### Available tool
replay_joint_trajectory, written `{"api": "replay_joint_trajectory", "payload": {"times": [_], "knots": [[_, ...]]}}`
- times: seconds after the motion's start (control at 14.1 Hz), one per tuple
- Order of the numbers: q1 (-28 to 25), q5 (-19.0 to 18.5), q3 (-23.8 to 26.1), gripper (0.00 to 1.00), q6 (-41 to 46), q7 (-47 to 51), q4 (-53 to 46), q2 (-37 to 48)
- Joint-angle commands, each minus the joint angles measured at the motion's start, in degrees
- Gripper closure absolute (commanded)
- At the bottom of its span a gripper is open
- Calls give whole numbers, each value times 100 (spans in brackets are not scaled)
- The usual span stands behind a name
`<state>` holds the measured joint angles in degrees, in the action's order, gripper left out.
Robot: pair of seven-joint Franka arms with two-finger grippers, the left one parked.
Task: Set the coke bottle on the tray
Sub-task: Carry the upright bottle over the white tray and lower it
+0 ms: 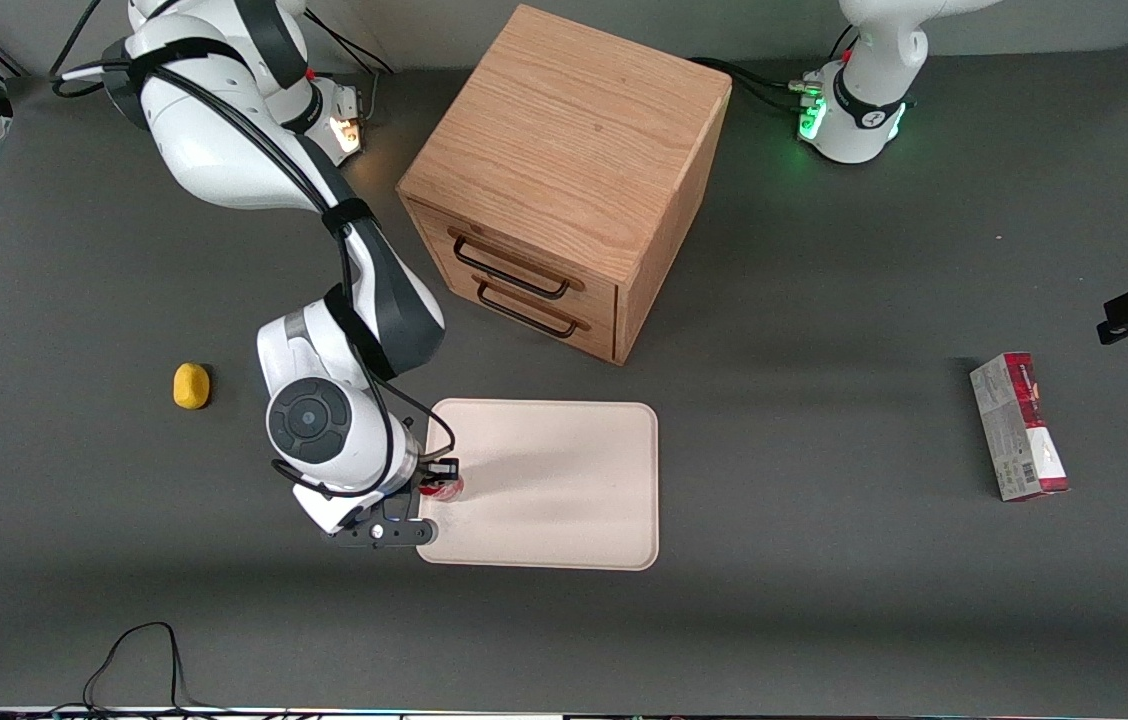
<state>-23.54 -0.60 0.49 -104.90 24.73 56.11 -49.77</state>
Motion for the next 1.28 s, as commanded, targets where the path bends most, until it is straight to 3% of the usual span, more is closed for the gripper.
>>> {"api": "replay_joint_trajectory", "payload": {"times": [0.0, 0.28, 0.36, 0.43, 0.5, 0.78, 1.21], "knots": [[25, 16, 30, 100, -74, -126, -171, -155], [25, 16, 22, 100, -197, -82, -153, -208], [25, 16, 22, 71, -206, -47, -153, -208], [25, 16, 22, 30, -232, -30, -144, -208], [25, 16, 22, 0, -233, -21, -144, -200], [8, -10, 4, 0, 91, -12, -135, 54], [-1, -10, -14, 0, 1857, 41, 249, 1599]]}}
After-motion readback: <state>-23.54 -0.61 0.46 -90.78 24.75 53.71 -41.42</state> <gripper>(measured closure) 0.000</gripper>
